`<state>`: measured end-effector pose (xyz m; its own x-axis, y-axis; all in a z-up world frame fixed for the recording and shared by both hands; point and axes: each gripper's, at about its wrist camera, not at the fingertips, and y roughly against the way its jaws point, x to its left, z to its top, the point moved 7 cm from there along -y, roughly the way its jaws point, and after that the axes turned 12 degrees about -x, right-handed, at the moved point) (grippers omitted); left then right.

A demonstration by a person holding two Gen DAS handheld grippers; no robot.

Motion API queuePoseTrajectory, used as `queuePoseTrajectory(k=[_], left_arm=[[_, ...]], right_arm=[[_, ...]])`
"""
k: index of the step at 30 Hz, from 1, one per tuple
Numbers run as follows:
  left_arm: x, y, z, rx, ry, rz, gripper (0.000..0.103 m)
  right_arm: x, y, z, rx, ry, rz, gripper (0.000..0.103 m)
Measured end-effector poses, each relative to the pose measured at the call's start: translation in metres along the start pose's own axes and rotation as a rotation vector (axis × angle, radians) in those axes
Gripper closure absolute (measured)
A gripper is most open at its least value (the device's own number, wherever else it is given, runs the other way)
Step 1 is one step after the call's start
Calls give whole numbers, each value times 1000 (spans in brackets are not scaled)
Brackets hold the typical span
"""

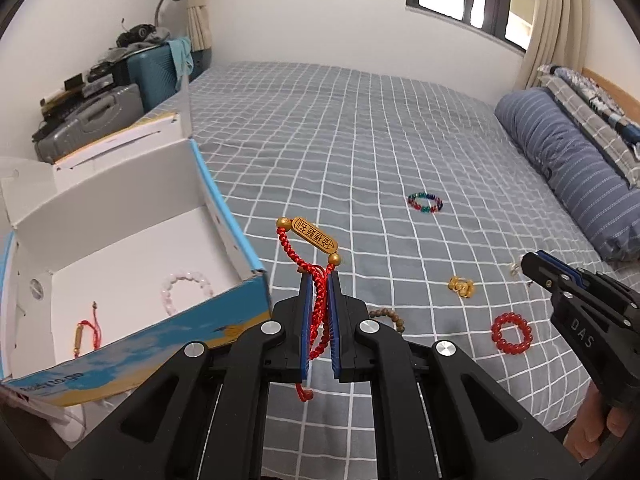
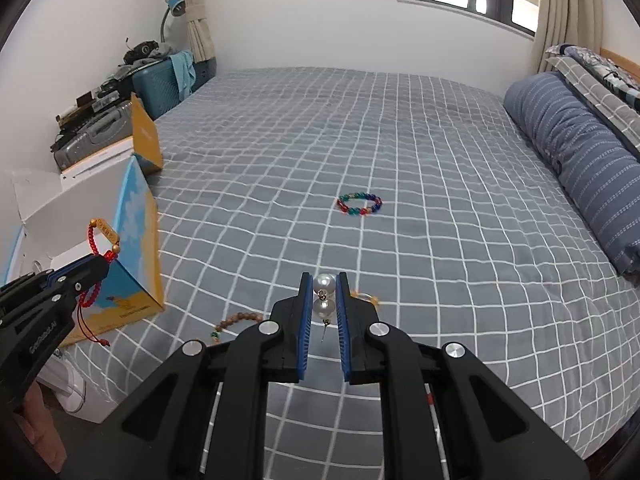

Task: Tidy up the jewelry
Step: 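Carry the red bracelet and pearl earrings over to the white box, then open left tool releasing red bracelet while right tool drops pearl earrings into box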

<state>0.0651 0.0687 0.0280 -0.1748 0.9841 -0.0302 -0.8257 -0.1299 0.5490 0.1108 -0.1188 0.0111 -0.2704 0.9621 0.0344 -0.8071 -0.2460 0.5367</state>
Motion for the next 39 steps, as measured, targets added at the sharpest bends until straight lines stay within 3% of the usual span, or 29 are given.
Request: queuePoseTrajectory(k=[9,20,32,39], left_arm=[[53,33,14,-51,40,82,96],[151,61,13,-56,127,266,96],[240,66,-21,3,236,394,96],[259,45,-37,44,263,406,96]], right_arm=[[46,2,27,-36,37,58,92],[154,-7,46,-48,139,206,92],[274,-20,37,-18,269,344,92],[304,-49,17,43,290,363,92]])
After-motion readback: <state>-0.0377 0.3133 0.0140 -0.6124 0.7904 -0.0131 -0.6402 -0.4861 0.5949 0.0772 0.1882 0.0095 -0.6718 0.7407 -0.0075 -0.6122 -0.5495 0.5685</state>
